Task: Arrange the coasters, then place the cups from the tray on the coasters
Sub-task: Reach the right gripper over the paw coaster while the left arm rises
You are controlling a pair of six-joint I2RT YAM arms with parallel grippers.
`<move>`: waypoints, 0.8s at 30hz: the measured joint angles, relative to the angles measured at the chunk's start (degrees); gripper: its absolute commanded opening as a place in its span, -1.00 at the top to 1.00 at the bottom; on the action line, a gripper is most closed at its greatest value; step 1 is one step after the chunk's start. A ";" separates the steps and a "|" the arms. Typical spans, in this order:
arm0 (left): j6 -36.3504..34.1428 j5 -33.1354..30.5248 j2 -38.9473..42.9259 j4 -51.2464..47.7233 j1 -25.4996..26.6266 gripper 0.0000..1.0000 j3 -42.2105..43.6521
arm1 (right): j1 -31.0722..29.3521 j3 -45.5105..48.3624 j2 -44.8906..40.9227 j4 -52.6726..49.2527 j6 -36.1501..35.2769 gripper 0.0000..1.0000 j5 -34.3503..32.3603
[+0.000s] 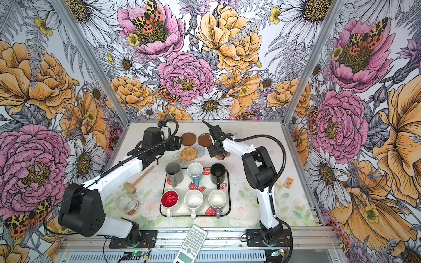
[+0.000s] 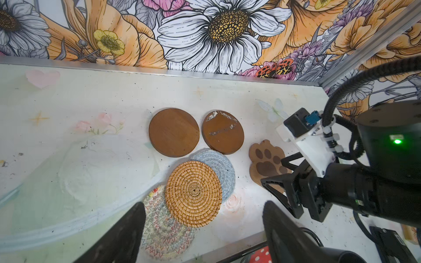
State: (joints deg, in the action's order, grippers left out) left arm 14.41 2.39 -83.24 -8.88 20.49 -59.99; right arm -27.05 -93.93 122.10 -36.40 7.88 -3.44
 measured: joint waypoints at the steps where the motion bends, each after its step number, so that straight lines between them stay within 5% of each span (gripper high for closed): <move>1: -0.04 -0.33 -0.04 -0.04 0.09 -0.65 -0.02 | 0.00 -0.13 0.20 -0.24 0.00 -0.57 -0.07; 16: -1.11 -1.99 -0.17 -1.01 0.46 -0.65 -0.02 | -0.90 -1.62 3.54 -2.16 0.22 -0.67 -0.46; 24: -1.36 -3.23 -0.13 -1.27 0.66 -0.65 -0.02 | -0.48 -4.31 5.46 -3.48 0.44 -0.54 -1.29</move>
State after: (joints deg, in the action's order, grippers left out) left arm 13.06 -0.84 -83.37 -10.15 21.15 -60.01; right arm -27.53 -98.24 127.57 -39.88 8.32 -4.73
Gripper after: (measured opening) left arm 0.824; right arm 0.790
